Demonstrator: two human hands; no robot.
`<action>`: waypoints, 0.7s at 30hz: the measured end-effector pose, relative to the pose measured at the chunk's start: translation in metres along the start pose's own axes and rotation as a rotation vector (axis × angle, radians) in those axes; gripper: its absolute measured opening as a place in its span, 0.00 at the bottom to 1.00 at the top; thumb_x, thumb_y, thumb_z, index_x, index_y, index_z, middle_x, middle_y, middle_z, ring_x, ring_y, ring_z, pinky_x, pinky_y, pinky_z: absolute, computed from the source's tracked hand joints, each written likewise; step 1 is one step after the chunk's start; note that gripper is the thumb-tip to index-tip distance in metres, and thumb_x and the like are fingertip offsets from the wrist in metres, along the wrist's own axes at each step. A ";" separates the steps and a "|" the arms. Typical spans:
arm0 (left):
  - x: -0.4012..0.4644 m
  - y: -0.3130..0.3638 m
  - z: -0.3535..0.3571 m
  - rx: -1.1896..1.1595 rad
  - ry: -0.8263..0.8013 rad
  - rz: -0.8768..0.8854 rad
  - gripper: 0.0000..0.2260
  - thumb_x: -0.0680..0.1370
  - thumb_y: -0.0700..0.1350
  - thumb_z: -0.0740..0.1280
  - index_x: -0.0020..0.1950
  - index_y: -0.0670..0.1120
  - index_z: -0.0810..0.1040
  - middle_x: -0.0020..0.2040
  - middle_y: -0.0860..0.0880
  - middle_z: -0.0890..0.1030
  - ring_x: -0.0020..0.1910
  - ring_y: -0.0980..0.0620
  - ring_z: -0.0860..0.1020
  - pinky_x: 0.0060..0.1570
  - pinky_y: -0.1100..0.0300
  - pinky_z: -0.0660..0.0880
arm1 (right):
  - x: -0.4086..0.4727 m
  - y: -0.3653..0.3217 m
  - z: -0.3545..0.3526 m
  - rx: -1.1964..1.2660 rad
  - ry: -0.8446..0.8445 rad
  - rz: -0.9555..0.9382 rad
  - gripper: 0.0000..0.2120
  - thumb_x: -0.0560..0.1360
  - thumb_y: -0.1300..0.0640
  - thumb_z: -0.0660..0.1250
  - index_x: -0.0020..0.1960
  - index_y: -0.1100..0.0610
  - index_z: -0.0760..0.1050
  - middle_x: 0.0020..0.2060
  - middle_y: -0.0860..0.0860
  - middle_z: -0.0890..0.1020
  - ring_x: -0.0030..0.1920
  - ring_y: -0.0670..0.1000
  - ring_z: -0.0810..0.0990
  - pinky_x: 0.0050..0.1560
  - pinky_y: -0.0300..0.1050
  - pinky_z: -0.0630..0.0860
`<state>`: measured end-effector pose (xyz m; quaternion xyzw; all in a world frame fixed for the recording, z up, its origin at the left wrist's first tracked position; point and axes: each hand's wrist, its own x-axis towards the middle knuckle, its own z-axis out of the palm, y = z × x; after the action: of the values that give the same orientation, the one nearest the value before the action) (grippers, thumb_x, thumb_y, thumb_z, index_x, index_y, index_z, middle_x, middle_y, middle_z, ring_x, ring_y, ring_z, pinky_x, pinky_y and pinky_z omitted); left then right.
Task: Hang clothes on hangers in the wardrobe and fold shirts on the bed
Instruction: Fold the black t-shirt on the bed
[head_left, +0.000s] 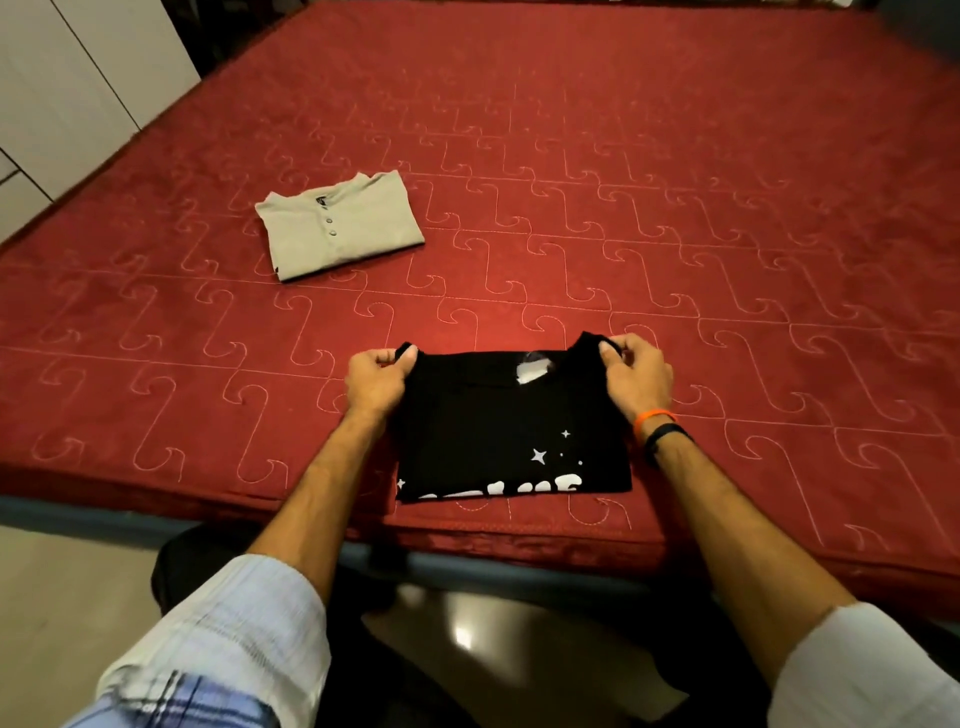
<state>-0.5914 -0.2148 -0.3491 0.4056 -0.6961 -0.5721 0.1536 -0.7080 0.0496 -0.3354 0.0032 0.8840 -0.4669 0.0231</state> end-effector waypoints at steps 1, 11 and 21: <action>0.000 0.001 0.001 -0.022 0.022 0.015 0.06 0.76 0.49 0.73 0.42 0.48 0.81 0.38 0.47 0.83 0.37 0.50 0.80 0.42 0.54 0.77 | 0.001 0.000 0.001 0.029 0.032 0.009 0.05 0.79 0.55 0.66 0.51 0.54 0.81 0.40 0.48 0.79 0.44 0.49 0.76 0.46 0.37 0.65; -0.007 0.001 0.009 0.379 0.156 0.184 0.15 0.78 0.53 0.70 0.56 0.44 0.76 0.42 0.51 0.81 0.43 0.52 0.79 0.47 0.56 0.75 | 0.007 0.009 0.015 -0.277 0.063 -0.123 0.12 0.79 0.51 0.67 0.57 0.57 0.78 0.53 0.55 0.81 0.51 0.57 0.79 0.51 0.48 0.73; -0.060 -0.008 0.009 0.714 0.113 0.648 0.25 0.82 0.59 0.55 0.64 0.41 0.77 0.65 0.43 0.78 0.64 0.43 0.74 0.65 0.48 0.70 | -0.041 0.002 0.023 -0.514 0.065 -0.581 0.23 0.80 0.46 0.55 0.63 0.62 0.75 0.63 0.58 0.76 0.61 0.60 0.75 0.58 0.54 0.73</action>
<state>-0.5571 -0.1645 -0.3444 0.2257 -0.9300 -0.1974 0.2125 -0.6656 0.0322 -0.3483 -0.2383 0.9365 -0.2169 -0.1383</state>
